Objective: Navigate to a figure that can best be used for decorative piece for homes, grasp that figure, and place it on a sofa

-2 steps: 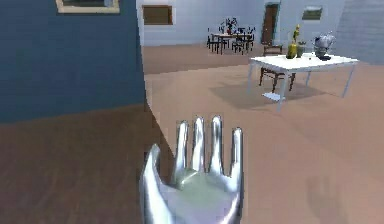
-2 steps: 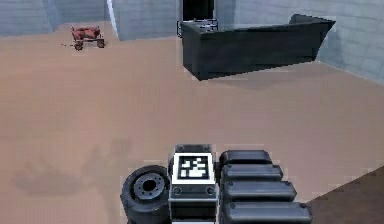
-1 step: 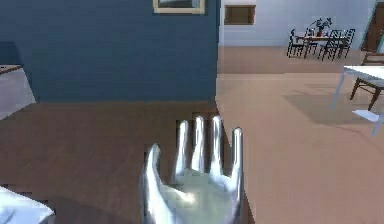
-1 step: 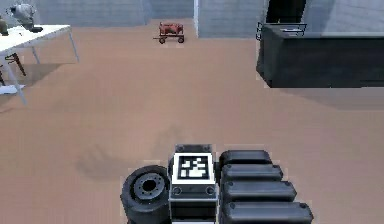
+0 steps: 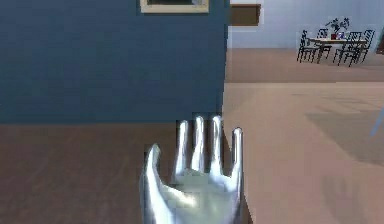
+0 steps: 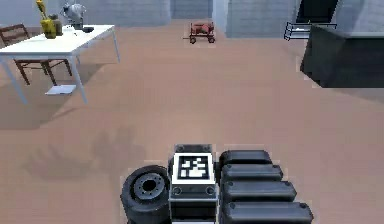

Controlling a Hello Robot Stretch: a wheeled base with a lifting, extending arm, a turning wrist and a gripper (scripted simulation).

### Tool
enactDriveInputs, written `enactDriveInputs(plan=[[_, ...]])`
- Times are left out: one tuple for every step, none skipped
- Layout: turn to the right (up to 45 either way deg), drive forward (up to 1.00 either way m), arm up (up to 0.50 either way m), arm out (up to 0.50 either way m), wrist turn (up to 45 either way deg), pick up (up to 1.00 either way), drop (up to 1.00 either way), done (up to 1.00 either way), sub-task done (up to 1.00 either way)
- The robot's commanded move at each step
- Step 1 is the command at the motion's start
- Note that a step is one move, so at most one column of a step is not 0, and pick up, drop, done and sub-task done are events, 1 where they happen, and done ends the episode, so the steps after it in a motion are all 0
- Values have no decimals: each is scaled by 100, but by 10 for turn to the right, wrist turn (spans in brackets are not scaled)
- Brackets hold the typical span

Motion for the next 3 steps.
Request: enactDriveInputs(plan=[[-450,0,0,0,0,0,0,0,0],[-90,0,0,0,0,0,0,0,0],[0,100,0,0,0,0,0,0,0]])
